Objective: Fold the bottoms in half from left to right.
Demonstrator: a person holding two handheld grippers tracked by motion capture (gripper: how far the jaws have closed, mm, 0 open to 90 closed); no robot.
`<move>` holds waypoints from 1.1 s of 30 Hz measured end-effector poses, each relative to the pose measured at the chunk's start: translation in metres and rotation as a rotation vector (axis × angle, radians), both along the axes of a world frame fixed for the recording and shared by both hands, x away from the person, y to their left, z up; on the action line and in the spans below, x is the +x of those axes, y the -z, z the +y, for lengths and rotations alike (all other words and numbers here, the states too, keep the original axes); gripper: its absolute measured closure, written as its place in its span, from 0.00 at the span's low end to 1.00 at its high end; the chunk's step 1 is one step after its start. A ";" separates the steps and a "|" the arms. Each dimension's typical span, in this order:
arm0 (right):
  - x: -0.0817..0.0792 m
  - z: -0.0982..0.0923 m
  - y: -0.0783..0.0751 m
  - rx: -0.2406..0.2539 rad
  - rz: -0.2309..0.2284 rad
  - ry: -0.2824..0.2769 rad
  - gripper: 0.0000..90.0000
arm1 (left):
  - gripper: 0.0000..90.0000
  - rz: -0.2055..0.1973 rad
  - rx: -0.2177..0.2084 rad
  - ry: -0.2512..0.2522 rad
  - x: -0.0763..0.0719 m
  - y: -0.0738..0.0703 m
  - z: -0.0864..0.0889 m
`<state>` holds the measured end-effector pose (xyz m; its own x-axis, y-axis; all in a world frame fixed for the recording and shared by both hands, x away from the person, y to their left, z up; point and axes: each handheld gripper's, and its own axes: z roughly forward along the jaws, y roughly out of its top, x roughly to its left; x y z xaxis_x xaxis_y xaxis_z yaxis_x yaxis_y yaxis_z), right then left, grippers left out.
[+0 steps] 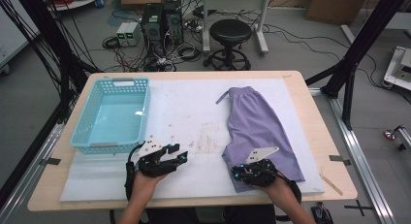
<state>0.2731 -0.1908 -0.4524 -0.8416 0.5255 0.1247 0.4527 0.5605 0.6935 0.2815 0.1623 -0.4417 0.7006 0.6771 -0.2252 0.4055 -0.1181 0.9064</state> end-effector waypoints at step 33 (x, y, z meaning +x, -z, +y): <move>-0.005 -0.174 -0.016 0.063 -0.058 0.533 0.83 | 0.85 0.264 0.153 0.143 0.062 0.019 -0.144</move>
